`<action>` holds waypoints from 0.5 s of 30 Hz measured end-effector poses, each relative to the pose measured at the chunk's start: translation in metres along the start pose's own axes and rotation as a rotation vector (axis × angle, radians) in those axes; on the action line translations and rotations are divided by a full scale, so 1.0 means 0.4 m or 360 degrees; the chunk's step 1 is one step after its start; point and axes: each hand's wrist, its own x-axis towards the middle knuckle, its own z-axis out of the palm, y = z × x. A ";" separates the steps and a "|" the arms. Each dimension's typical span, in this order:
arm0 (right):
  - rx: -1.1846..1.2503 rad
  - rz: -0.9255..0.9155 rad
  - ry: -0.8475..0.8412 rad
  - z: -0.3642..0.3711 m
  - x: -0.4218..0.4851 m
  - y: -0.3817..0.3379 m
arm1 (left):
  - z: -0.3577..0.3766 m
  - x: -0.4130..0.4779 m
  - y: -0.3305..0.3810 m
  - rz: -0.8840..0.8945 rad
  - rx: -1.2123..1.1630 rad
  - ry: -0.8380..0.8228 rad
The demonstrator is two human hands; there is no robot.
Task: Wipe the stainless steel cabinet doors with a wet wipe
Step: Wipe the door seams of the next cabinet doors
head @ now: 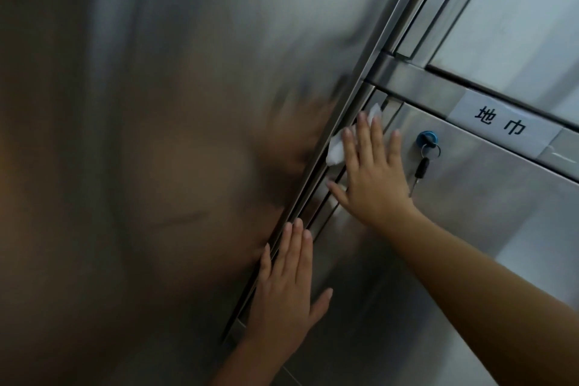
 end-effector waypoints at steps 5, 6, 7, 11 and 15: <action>0.0084 -0.0018 -0.0059 0.014 -0.032 -0.040 | 0.014 -0.030 -0.014 -0.0051 -0.0018 -0.0042; 0.0107 -0.0069 -0.0094 0.024 -0.056 -0.056 | 0.017 -0.037 -0.020 -0.0044 -0.0014 -0.0072; 0.0133 -0.0130 -0.0139 0.037 -0.084 -0.073 | 0.018 -0.044 -0.027 -0.0026 -0.0010 -0.0094; 0.0203 -0.0325 -0.0282 0.072 -0.174 -0.137 | 0.020 -0.066 -0.046 0.0029 -0.0028 -0.0163; 0.0146 -0.0299 -0.0237 0.063 -0.160 -0.125 | 0.025 -0.078 -0.043 0.0020 -0.0037 -0.0137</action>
